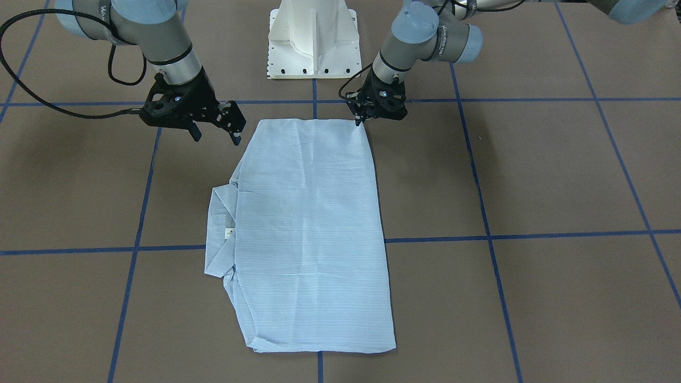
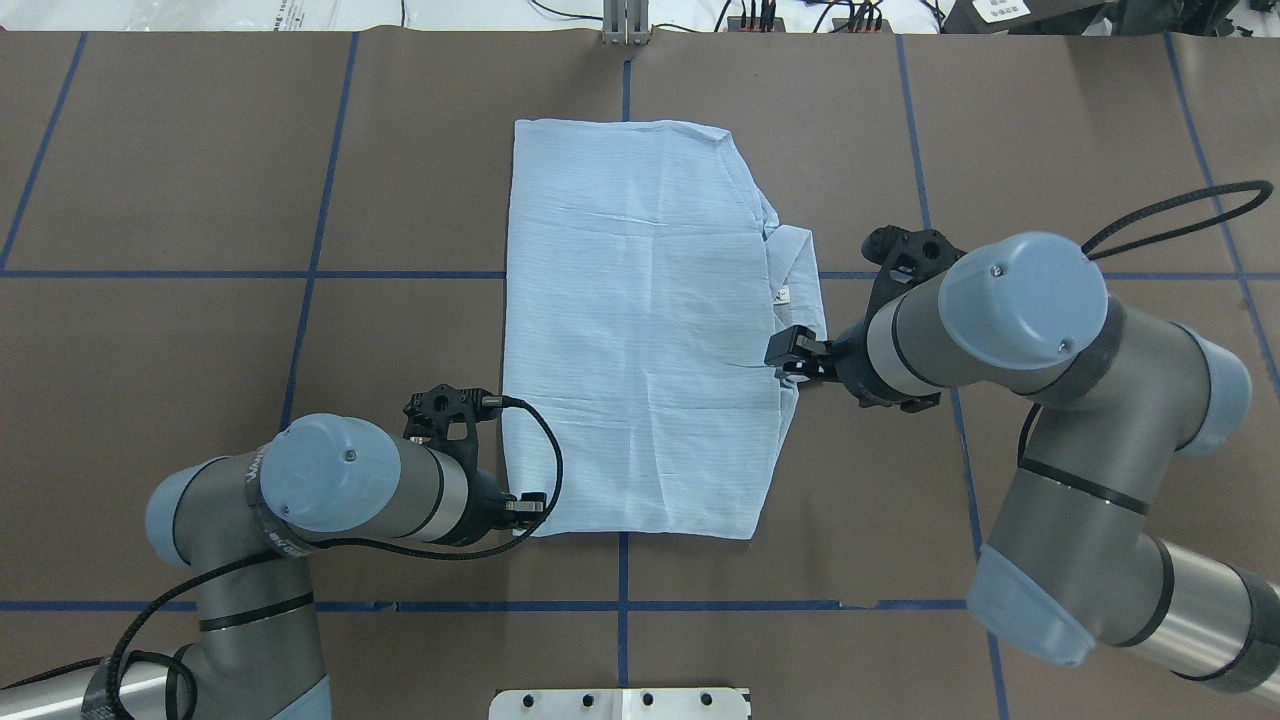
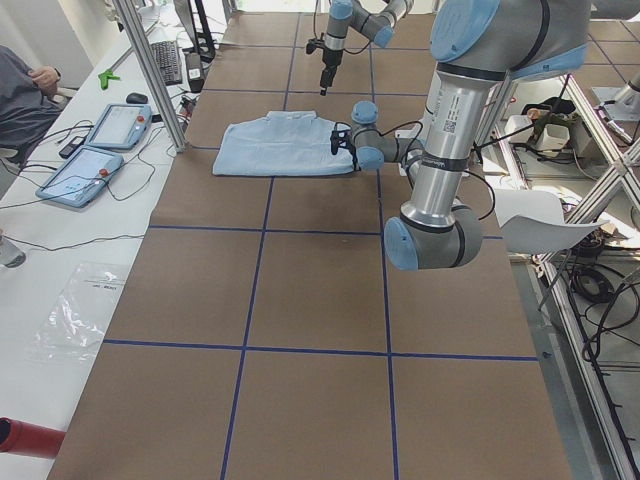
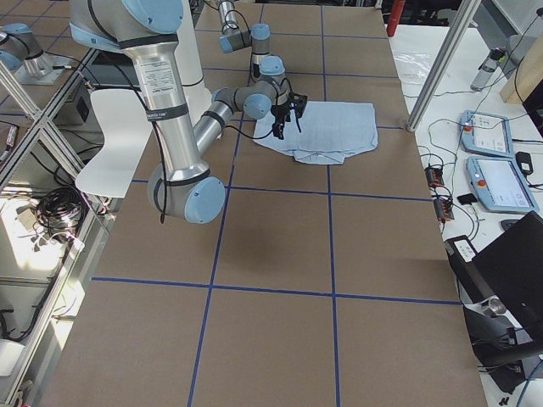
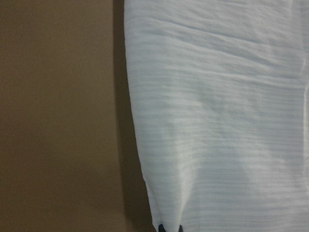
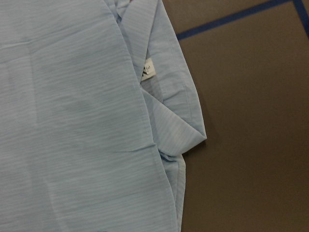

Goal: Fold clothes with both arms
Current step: 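Move the right gripper to the near shirt edge beside the left gripper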

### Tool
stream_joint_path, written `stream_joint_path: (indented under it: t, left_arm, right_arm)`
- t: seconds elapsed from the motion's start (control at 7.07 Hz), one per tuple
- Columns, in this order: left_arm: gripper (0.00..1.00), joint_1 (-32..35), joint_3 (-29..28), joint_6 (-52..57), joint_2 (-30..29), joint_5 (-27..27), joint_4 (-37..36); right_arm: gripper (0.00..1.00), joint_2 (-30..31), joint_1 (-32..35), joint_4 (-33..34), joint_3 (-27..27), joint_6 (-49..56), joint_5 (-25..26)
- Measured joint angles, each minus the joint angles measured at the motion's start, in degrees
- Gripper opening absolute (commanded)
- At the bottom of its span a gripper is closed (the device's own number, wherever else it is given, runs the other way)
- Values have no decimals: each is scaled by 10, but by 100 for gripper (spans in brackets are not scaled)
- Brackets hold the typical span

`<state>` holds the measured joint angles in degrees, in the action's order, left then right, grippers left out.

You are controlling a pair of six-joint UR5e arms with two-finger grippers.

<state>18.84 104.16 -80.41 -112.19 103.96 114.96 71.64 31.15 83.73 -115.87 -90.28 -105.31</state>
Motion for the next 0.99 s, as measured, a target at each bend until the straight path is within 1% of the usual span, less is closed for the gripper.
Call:
stream_joint_path:
  t: [0.14, 0.28, 0.57, 0.71, 0.99]
  left_arm:
    - [0, 0, 3, 0, 0, 0, 0]
    - [0, 0, 5, 0, 0, 0, 0]
    - [0, 0, 9, -2, 0, -1, 0]
    - [0, 0, 10, -7, 0, 0, 0]
    - [0, -1, 10, -12, 0, 0, 0]
  right_arm:
    - [95, 0, -28, 12, -1, -78, 8]
    - [95, -7, -67, 27, 3, -150, 34]
    - [89, -33, -131, 38, 25, -265, 99]
    - [86, -42, -147, 39, 37, -304, 114]
    - [85, -55, -157, 41, 63, -358, 126]
